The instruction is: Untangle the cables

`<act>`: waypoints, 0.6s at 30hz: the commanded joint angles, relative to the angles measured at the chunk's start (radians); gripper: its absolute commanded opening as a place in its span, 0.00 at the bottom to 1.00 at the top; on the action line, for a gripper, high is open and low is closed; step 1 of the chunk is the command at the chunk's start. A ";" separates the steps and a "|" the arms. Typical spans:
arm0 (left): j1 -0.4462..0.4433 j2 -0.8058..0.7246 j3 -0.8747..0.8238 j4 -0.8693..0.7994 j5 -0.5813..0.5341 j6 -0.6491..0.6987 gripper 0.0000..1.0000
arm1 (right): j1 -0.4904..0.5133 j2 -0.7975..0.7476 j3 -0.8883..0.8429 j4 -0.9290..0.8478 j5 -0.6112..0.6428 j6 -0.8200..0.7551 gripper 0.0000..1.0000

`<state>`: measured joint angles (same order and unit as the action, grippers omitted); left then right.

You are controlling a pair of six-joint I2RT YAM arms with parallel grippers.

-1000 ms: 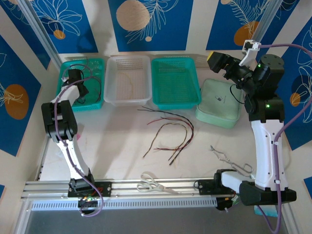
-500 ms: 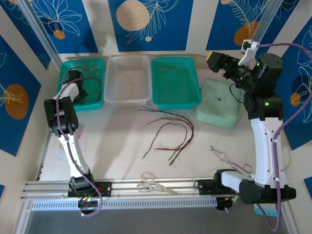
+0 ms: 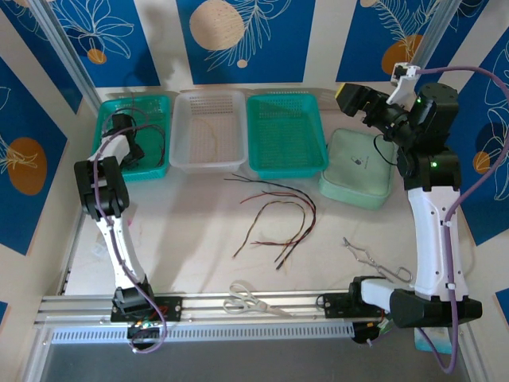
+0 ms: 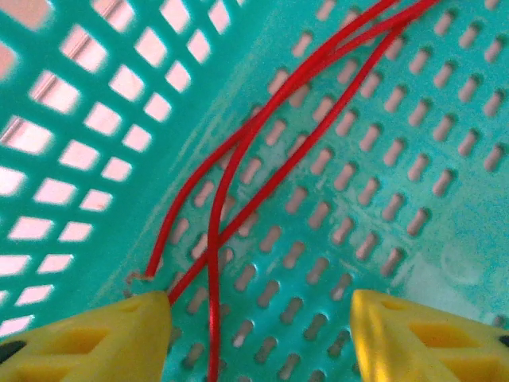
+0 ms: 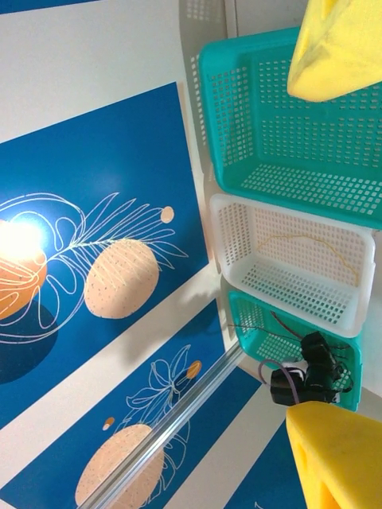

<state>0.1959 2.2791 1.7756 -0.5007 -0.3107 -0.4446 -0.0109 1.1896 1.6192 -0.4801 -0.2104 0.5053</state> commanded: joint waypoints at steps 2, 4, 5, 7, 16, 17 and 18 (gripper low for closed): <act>-0.015 -0.127 -0.079 0.087 0.055 0.038 0.80 | 0.005 -0.005 0.023 0.005 -0.006 -0.005 0.97; -0.019 -0.170 -0.120 0.113 0.077 0.043 0.84 | 0.009 -0.011 0.020 0.009 -0.005 -0.003 0.97; -0.023 -0.193 -0.136 0.121 0.079 0.049 0.85 | 0.010 -0.015 0.016 0.011 -0.004 -0.003 0.97; -0.033 -0.234 -0.154 0.128 0.077 0.075 0.87 | 0.011 -0.022 0.010 0.015 -0.005 -0.002 0.97; -0.036 -0.167 0.129 -0.061 0.242 0.057 0.80 | 0.013 -0.067 -0.090 0.066 -0.018 0.020 0.97; -0.035 -0.114 0.204 -0.107 0.264 0.049 0.80 | 0.014 -0.071 -0.111 0.082 -0.020 0.025 0.97; -0.036 -0.077 0.254 -0.130 0.268 0.049 0.79 | 0.015 -0.074 -0.131 0.094 -0.020 0.028 0.97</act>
<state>0.1585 2.1044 1.9091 -0.5045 -0.1272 -0.3698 -0.0036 1.1286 1.5303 -0.4332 -0.2146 0.5137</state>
